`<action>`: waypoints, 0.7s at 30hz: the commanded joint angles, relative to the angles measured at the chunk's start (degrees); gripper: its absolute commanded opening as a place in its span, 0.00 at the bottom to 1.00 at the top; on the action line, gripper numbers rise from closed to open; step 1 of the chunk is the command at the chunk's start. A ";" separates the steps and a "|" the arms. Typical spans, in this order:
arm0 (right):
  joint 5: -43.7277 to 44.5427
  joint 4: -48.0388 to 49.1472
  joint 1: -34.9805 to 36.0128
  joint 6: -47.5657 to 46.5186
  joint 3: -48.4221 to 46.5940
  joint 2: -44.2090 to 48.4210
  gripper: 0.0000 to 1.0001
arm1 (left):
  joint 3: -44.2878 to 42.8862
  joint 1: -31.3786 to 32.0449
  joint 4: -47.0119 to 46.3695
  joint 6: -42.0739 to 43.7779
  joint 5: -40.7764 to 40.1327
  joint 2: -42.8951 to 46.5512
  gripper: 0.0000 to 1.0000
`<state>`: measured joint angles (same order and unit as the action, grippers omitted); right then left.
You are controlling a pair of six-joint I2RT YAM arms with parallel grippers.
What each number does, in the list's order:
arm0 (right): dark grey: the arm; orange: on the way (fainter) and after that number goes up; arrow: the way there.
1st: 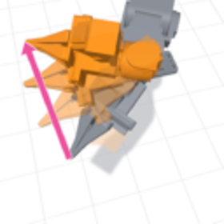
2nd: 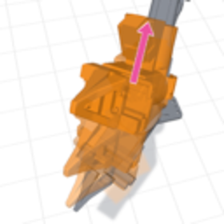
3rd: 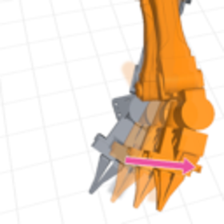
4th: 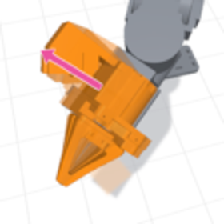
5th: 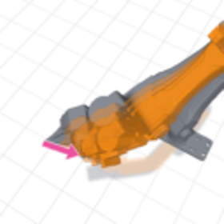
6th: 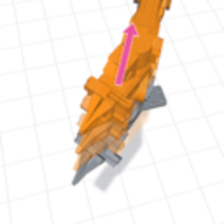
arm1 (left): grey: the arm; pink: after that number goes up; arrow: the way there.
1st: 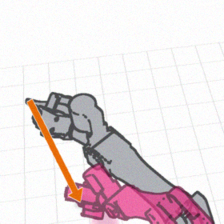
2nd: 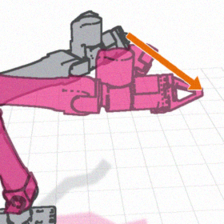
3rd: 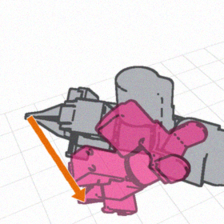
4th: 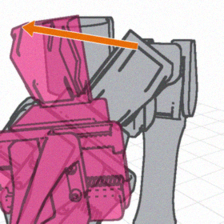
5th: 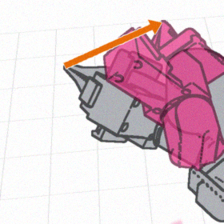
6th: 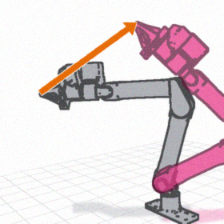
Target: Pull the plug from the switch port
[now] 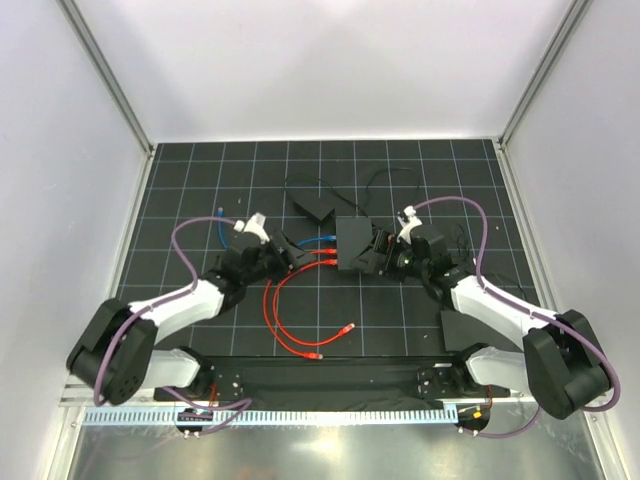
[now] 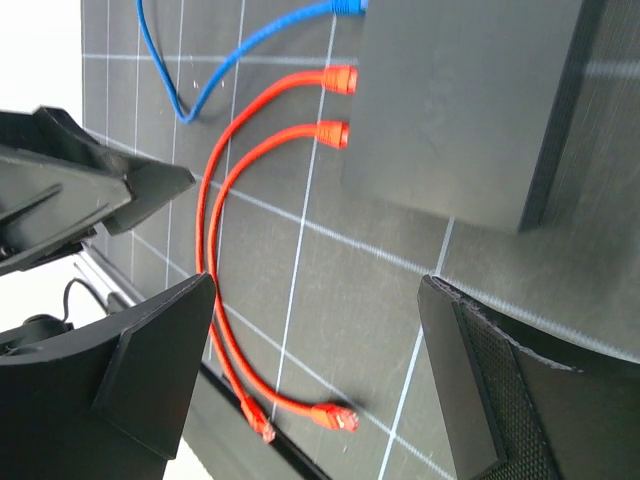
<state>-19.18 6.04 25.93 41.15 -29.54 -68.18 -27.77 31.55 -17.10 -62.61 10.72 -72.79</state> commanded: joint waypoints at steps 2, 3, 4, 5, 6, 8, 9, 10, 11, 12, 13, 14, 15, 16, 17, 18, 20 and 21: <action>2.66 2.66 0.35 -5.19 -4.29 -0.72 0.89 | -7.55 0.35 -7.34 5.73 2.90 -4.36 0.66; 2.57 2.92 0.35 -5.55 -4.65 -1.68 0.89 | -10.78 0.35 -6.37 6.96 3.86 -6.90 0.65; 2.48 3.44 0.35 -5.72 -5.43 -2.56 0.88 | -12.21 0.27 -5.58 9.76 4.57 -8.05 0.62; 2.31 3.71 0.26 -6.33 -5.79 -3.18 0.88 | -13.53 0.35 -4.70 10.74 5.01 -9.37 0.60; 2.13 4.06 0.35 -6.51 -6.05 -4.32 0.86 | -14.58 0.27 -4.78 11.28 5.62 -11.47 0.57; 2.83 5.64 0.35 -6.34 -5.97 -4.94 0.82 | -14.95 0.35 -7.66 9.62 5.54 -13.16 0.50; 3.35 6.34 0.35 -6.08 -5.71 -5.03 0.82 | -13.99 0.35 -10.55 8.13 5.63 -13.68 0.48; 3.62 7.65 0.35 -5.73 -5.18 -5.12 0.81 | -10.76 0.44 -13.98 6.46 4.58 -14.65 0.43; 3.88 8.45 0.35 -4.77 -4.83 -5.21 0.79 | -9.07 0.79 -20.19 2.44 2.66 -14.83 0.41; 4.67 9.24 0.35 -4.32 -4.39 -5.21 0.78 | -7.58 2.01 -22.16 0.40 -0.06 -15.01 0.38; 5.03 10.21 0.35 -3.80 -3.78 -5.64 0.75 | -5.91 3.24 -23.66 -1.44 -2.87 -15.01 0.32; 5.46 10.48 0.43 -3.18 -3.77 -5.91 0.75 | -3.98 4.39 -26.20 -2.42 -9.25 -15.18 0.31; 5.47 10.65 0.43 -2.92 -3.77 -6.26 0.75 | -3.44 5.61 -26.40 -3.56 -12.71 -15.10 0.31; 5.82 10.13 0.43 -2.91 -4.21 -7.13 0.74 | -3.17 8.67 -26.40 -4.18 -16.57 -15.18 0.30; 6.34 9.35 0.43 -2.91 -4.56 -7.49 0.74 | -2.56 10.01 -26.40 -5.41 -22.70 -15.27 0.28; 7.04 8.55 0.43 -3.00 -4.91 -7.75 0.74 | -2.55 11.76 -26.32 -5.94 -26.42 -15.36 0.26; 8.80 5.83 0.43 -3.26 -6.23 -8.19 0.74 | -1.51 15.46 -25.44 -8.74 -35.53 -15.80 0.26; 9.24 4.69 0.43 -3.70 -6.84 -8.11 0.73 | -1.06 16.25 -25.70 -11.98 -38.03 -16.06 0.26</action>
<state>-13.54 11.73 26.04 37.80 -33.61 -76.07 -29.56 44.91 -37.04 -67.72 -9.63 -88.47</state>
